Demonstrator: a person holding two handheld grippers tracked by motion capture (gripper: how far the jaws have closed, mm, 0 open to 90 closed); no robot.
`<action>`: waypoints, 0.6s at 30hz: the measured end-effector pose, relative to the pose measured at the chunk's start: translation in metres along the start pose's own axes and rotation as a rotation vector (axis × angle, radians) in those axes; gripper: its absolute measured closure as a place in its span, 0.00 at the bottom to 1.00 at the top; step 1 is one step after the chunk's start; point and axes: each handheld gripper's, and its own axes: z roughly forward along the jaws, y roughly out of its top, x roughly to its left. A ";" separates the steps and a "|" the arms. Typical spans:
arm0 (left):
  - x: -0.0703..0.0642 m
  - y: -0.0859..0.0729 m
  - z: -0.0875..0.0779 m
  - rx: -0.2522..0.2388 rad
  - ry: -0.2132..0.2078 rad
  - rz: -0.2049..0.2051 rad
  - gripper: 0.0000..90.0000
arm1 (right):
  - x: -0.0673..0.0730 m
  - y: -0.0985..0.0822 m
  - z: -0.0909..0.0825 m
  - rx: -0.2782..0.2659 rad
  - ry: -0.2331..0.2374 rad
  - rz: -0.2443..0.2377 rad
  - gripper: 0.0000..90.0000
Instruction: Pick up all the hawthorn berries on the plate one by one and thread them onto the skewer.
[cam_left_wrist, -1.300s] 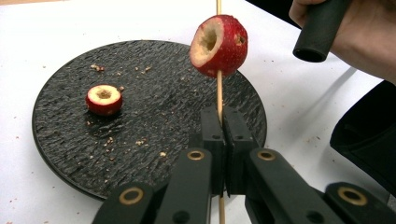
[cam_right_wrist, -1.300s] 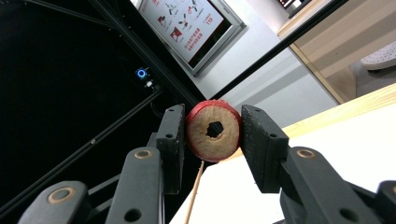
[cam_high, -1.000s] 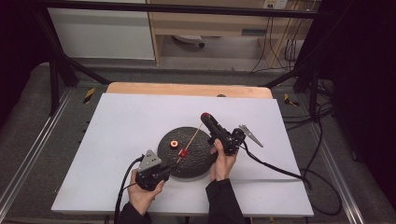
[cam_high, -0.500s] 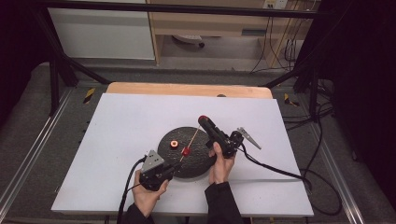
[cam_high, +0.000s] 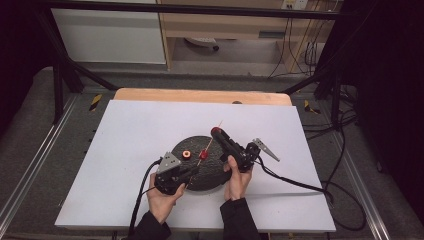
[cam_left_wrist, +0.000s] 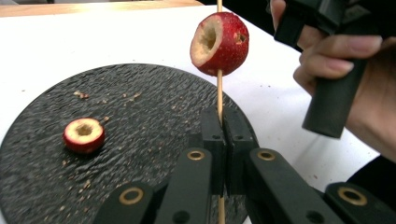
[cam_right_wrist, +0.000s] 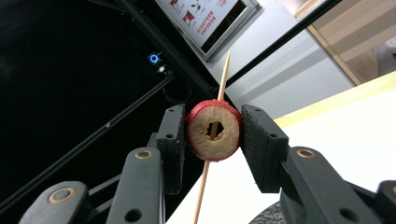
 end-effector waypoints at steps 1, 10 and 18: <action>0.000 0.001 0.001 -0.001 0.002 0.005 0.98 | 0.000 -0.001 -0.001 0.005 0.003 -0.002 0.69; 0.001 0.008 0.007 0.007 -0.002 0.020 0.98 | 0.000 -0.004 -0.005 0.042 -0.004 -0.025 0.69; 0.002 0.011 0.012 0.017 -0.005 0.026 0.98 | -0.002 -0.006 -0.008 0.072 -0.013 -0.031 0.69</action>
